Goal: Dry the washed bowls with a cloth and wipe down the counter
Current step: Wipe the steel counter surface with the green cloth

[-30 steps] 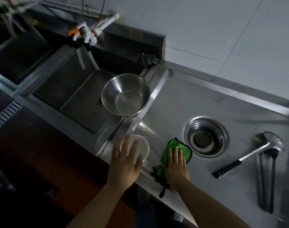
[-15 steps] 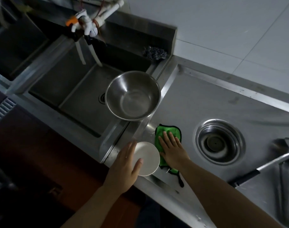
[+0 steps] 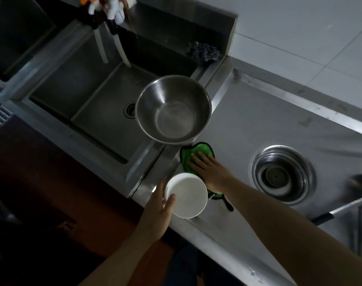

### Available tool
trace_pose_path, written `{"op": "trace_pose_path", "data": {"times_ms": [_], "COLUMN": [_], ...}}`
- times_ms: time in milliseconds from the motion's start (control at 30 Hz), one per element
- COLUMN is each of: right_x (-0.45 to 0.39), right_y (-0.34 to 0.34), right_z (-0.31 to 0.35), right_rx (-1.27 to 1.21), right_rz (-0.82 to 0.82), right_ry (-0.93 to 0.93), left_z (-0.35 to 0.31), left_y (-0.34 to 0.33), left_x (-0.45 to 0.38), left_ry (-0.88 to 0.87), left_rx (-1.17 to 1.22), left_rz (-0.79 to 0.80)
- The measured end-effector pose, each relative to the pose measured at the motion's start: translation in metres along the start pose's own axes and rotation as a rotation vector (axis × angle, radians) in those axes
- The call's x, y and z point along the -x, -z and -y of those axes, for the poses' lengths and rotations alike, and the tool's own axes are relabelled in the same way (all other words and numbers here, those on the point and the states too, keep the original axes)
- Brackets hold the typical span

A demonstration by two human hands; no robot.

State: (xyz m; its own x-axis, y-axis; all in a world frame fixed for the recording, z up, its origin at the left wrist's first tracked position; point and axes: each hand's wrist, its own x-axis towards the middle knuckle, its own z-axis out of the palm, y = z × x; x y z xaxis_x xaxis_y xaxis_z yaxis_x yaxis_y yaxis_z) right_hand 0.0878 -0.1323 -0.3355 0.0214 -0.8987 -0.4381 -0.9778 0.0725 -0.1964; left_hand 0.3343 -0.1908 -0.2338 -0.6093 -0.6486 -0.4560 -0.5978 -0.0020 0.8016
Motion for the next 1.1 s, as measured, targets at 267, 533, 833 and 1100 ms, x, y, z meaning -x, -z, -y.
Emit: {"op": "trace_pose_path", "data": {"times_ms": [267,533,833,1100], "right_x": [0.055,0.074,0.078,0.117], "right_y": [0.004,0.016,0.028,0.063], "right_z": [0.026,0.082,0.086,0.073], "right_rx": [-0.163,-1.013,-1.838,-1.845], "right_rz": [-0.020,-0.289,-0.217,-0.204], "right_ry": [-0.128,-0.434,-0.698,-0.558], "left_z": [-0.004,-0.010,-0.009,-0.058], "left_y": [-0.005,-0.014,-0.005,-0.023], "left_x": [-0.003,-0.010,-0.015,-0.019], "left_ry": [0.361,0.432,0.489,0.489], "left_rx": [0.780,0.766,0.711,0.582], "left_rz": [0.110,0.037,0.021,0.061]}}
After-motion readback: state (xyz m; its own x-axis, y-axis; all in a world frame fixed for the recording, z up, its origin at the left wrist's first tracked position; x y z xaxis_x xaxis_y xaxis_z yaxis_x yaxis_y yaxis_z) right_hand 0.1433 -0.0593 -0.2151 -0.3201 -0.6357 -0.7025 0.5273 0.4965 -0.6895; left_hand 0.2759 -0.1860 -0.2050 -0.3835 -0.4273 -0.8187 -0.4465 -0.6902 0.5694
